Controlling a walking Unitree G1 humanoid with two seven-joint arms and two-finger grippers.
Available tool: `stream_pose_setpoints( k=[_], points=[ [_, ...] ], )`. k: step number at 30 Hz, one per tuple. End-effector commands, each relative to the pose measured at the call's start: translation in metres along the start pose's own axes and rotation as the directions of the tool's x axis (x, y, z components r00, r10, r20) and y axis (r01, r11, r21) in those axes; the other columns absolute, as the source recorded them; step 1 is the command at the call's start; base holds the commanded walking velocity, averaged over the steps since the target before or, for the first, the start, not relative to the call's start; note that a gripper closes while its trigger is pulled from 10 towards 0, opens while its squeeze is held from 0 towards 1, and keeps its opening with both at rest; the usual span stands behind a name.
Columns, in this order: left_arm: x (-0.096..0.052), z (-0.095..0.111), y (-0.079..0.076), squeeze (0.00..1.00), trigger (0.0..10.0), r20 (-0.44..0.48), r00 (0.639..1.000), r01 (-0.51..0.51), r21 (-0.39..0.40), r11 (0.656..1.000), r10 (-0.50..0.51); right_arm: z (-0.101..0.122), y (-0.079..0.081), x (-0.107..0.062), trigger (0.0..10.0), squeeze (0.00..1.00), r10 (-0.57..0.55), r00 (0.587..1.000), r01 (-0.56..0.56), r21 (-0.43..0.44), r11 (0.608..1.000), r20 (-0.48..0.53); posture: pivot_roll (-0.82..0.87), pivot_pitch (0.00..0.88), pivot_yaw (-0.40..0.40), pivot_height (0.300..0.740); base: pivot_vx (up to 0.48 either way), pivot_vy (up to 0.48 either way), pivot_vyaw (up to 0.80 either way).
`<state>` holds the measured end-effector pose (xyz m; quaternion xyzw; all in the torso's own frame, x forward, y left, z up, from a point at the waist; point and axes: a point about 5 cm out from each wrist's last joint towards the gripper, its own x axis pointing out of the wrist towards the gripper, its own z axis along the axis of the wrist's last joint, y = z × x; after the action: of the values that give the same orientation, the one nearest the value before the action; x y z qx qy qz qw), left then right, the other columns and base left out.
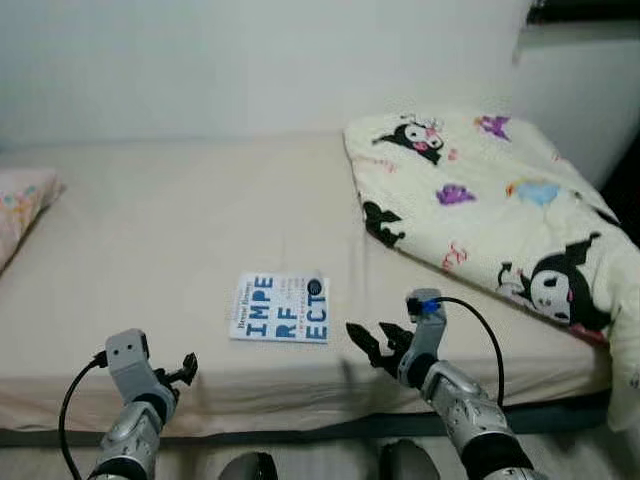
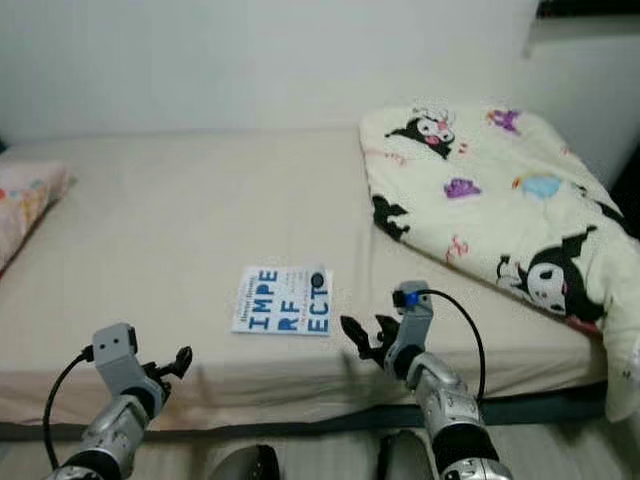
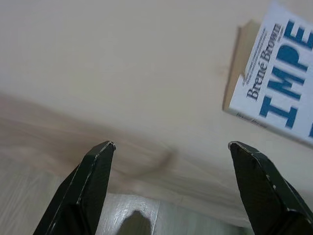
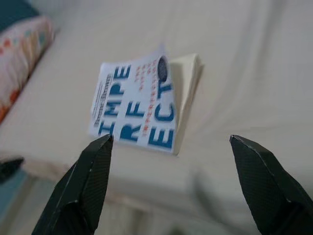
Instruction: Clean up the room
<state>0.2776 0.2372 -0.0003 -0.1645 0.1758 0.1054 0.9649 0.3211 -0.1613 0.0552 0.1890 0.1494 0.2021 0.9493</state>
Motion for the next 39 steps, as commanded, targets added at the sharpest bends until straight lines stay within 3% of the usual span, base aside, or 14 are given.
stream_pose_setpoints(
  k=[1,9,22,25,26,28,34,36,39],
  points=[
    [-0.002,0.001,0.004,0.00,10.0,0.014,1.000,0.003,-0.002,1.000,-0.003,0.007,0.002,0.004,10.0,0.00,0.006,0.999,-0.008,0.048,0.999,0.047,-0.08,0.118,0.092,0.573,0.000,0.000,0.00],
    [-0.006,0.001,0.012,0.00,10.0,0.032,0.999,0.014,0.019,1.000,-0.015,0.021,0.013,0.017,10.0,0.00,0.099,0.990,-0.112,0.127,0.986,0.098,-0.04,0.153,0.097,0.543,0.000,0.000,0.00],
    [-0.011,0.023,0.026,0.00,10.0,0.163,0.986,0.039,0.045,0.998,-0.046,0.025,0.044,0.040,10.0,0.00,0.222,0.974,-0.227,0.117,0.967,0.050,0.08,0.249,0.098,0.503,0.000,0.000,0.00],
    [-0.012,0.038,0.029,0.00,10.0,0.231,0.970,0.061,0.072,0.996,-0.077,0.033,0.073,0.052,10.0,0.00,0.356,0.933,-0.359,0.093,0.929,0.048,0.10,0.281,0.100,0.488,0.000,0.000,0.00],
    [-0.012,0.038,0.029,0.00,10.0,0.231,0.970,0.061,0.072,0.996,-0.077,0.033,0.073,0.052,10.0,0.00,0.356,0.933,-0.359,0.093,0.929,0.048,0.10,0.281,0.100,0.488,0.000,0.000,0.00],
    [-0.014,0.043,0.028,0.00,10.0,0.254,0.962,0.078,0.091,0.993,-0.099,0.036,0.092,0.061,10.0,0.00,0.414,0.910,-0.414,0.060,0.908,0.013,0.12,0.303,0.100,0.478,0.000,0.000,0.00],
    [-0.017,0.044,0.027,0.00,10.0,0.263,0.958,0.093,0.106,0.990,-0.118,0.034,0.102,0.067,10.0,0.00,0.423,0.906,-0.422,0.022,0.906,-0.038,0.12,0.310,0.099,0.453,0.000,0.000,0.00],
    [-0.021,0.039,0.028,0.00,10.0,0.253,0.959,0.099,0.118,0.988,-0.126,0.028,0.108,0.075,10.0,0.00,0.314,0.943,-0.315,0.009,0.949,-0.114,0.14,0.327,0.096,0.453,0.000,0.000,0.00],
    [-0.026,0.036,0.028,0.00,10.0,0.249,0.959,0.104,0.125,0.987,-0.133,0.027,0.111,0.079,10.0,0.00,0.244,0.960,-0.244,0.015,0.970,-0.140,0.15,0.336,0.094,0.453,0.000,0.000,0.00]
  ],
)
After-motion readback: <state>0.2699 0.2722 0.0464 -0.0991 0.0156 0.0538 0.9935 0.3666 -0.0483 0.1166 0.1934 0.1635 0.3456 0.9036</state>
